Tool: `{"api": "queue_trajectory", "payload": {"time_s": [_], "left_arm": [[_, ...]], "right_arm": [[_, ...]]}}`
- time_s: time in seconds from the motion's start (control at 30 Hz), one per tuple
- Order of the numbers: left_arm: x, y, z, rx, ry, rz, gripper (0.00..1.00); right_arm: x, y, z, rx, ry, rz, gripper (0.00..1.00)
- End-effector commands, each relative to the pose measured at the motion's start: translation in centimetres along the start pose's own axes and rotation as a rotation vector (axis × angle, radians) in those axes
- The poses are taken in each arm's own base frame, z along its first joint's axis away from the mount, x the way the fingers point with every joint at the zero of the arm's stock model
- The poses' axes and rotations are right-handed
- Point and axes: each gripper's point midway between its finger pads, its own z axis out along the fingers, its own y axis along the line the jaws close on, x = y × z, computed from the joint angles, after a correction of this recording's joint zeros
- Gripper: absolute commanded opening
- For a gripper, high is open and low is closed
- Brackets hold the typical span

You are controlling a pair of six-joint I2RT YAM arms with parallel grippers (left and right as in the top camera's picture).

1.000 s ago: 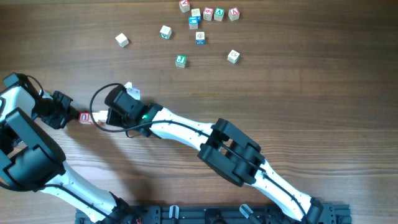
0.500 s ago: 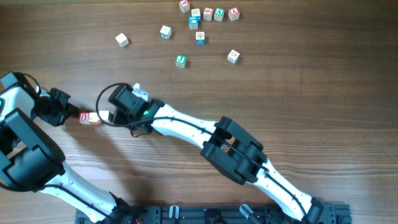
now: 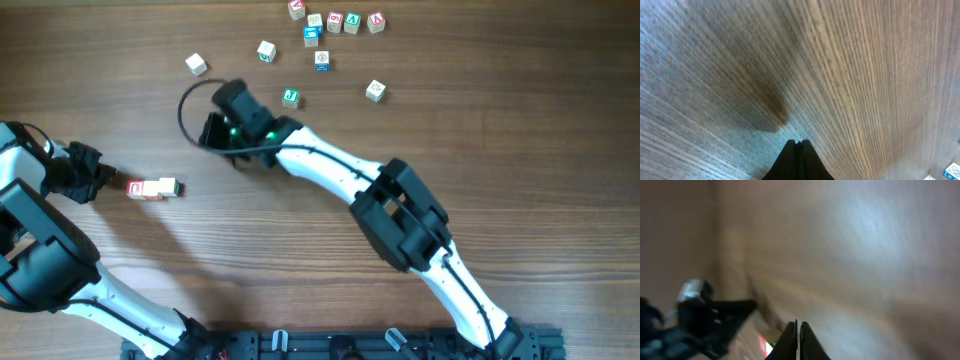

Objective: Form a horizontal line
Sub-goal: 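Lift the right gripper off the row and move it up toward the scattered blocks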

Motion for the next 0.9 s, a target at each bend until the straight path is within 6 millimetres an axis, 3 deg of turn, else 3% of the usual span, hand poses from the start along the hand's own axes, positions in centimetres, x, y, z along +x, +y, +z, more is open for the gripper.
{"api": "queue_trajectory", "payload": {"time_s": [0.0,0.4,0.87], "left_arm": [[0.0,-0.1,0.5,0.02,0.003,0.014,0.04],[0.1,-0.1,0.5,0.018,0.007,0.013,0.04],[0.2,-0.1,0.5,0.016,0.01,0.011,0.04]], "right_arm": [[-0.2,-0.4,1.0,0.01,-0.054,-0.079,0.05],[1.4,1.6,2.6,0.025,-0.182,-0.289,0.05],[6.8,2.7,3.9,-0.047,-0.014,-0.307,0.05]]}}
